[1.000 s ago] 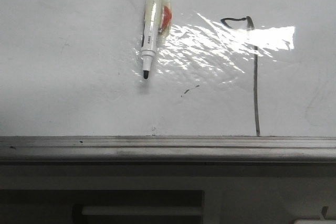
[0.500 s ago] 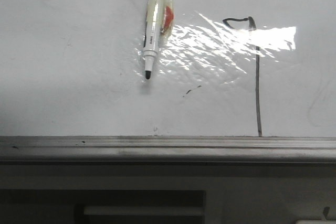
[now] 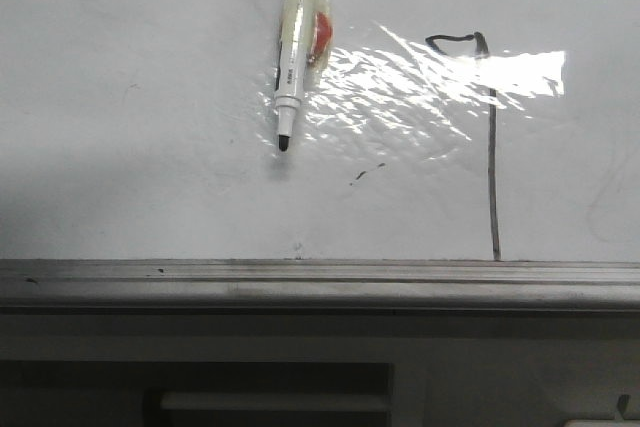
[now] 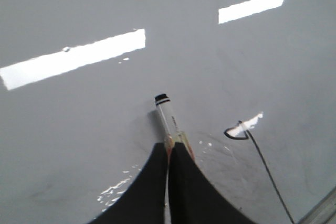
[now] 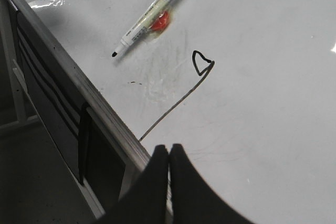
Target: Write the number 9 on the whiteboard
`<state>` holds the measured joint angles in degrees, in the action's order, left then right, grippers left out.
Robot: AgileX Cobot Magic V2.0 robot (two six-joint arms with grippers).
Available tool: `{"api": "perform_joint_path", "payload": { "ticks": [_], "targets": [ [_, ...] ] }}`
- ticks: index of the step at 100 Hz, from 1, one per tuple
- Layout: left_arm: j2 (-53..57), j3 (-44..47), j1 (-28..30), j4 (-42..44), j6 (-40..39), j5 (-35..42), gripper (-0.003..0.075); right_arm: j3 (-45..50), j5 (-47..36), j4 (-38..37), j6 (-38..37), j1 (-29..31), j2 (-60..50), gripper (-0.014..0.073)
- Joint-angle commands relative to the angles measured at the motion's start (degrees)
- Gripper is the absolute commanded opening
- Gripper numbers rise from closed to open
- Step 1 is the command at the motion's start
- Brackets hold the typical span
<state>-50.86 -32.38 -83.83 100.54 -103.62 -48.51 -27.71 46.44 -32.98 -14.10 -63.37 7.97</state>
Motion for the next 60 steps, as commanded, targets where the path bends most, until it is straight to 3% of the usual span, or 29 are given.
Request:
{"api": "perform_joint_path", "payload": {
  "ticks": [1,18,40,60],
  "targets": [
    [1.3,-1.2,1.5,5.9,-3.3,-4.8,-0.0020,-1.3,-3.6,-2.4,-0.2,-0.1,0.7,-0.0041],
    [5.3,-1.2,12.1,5.9,-10.5,-0.3,-0.0020,-1.3,-3.6,-2.4,-0.2,-0.1,0.7,-0.0041],
    [11.6,0.2,33.5,5.9,-8.8,22.8,-0.0020,-1.3,-3.6,-2.4,-0.2,-0.1,0.7,-0.0041],
    [17.8,5.8,51.2,5.9,-7.7,35.7,-0.0020,-1.3,-3.6,-2.4,-0.2,-0.1,0.7,-0.0041]
  ]
}}
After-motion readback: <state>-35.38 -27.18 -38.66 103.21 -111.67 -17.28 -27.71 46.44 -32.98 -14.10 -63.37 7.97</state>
